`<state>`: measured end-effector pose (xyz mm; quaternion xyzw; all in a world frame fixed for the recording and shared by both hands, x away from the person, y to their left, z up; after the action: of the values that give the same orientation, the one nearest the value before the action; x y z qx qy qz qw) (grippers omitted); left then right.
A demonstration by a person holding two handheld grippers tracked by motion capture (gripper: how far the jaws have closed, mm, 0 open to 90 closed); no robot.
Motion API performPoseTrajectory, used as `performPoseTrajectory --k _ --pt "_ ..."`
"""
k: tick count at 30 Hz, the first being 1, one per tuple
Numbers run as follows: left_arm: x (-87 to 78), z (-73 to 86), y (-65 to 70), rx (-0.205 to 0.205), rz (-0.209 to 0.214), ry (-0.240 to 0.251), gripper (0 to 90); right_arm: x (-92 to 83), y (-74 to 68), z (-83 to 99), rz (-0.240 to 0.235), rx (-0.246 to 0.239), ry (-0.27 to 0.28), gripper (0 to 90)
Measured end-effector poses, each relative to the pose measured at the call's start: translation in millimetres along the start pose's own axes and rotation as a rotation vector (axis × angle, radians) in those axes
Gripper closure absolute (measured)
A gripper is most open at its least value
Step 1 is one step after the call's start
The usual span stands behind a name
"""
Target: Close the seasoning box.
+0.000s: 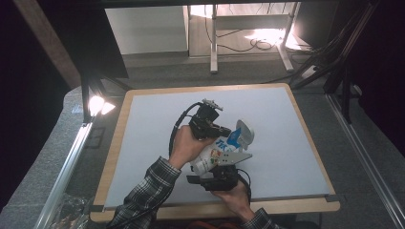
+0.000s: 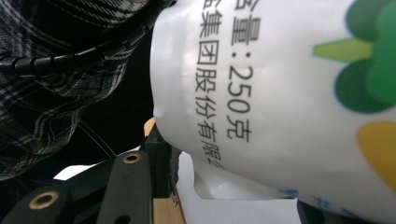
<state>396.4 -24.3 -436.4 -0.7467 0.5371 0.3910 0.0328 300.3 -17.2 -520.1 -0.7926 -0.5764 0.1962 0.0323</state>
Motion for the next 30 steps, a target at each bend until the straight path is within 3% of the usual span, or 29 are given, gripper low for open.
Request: performPoseTrajectory --k 30 --pt "1.0 -4.5 1.0 0.004 -0.007 -0.014 90.0 -0.9 -0.8 -1.4 -0.008 0.005 0.006 53.1"
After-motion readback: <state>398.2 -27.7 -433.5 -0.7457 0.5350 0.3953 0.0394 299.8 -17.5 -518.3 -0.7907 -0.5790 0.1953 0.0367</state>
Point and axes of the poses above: each handheld gripper's, and its own axes: x roughly forward along the jaws, z roughly out of its underside, y roughly to its right, the point moved 8 cm from there along x, roughly forward along the jaws, and after that the axes turned 8 degrees about z, right-handed, at the moved point
